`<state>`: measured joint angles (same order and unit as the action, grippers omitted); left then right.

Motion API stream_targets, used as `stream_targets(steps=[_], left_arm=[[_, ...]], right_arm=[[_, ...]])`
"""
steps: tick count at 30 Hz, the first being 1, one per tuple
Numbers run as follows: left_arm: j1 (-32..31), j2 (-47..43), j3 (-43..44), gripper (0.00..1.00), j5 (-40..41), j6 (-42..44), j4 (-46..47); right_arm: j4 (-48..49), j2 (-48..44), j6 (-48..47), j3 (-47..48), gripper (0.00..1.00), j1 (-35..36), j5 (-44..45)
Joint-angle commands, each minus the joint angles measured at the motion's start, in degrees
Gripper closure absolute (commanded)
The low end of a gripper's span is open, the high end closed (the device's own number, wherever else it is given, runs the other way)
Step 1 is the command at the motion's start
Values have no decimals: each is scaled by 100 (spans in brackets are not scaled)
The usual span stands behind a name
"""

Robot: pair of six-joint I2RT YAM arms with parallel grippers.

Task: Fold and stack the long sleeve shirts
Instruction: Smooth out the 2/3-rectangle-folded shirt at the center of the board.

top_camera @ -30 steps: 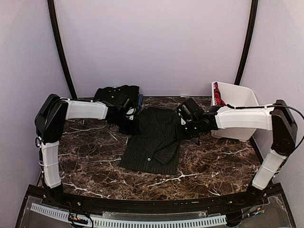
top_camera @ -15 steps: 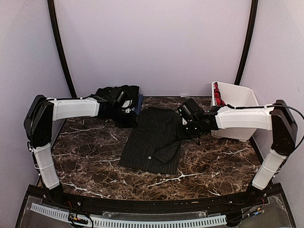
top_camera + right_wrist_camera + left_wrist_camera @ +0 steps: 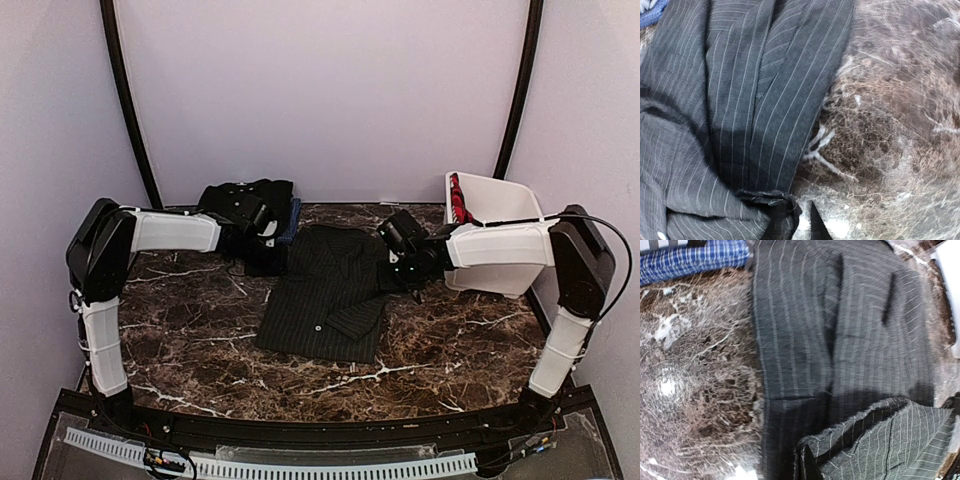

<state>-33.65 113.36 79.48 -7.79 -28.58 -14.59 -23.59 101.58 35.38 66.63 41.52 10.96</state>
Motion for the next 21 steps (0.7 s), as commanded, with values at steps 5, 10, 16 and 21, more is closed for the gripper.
stream_targets(steps=[5, 10, 16, 21], left_arm=[[60, 238, 282, 72, 208, -76, -125], [60, 151, 401, 53, 340, -34, -315], [60, -153, 446, 41, 417, 54, -430], [60, -341, 451, 39, 308, 86, -507]], right_arm=[[306, -324, -525, 266, 48, 51, -288], [151, -678, -897, 43, 47, 380, -356], [49, -1228, -1166, -440, 49, 1013, -609], [-210, -1272, -1138, -642, 49, 1476, -545]])
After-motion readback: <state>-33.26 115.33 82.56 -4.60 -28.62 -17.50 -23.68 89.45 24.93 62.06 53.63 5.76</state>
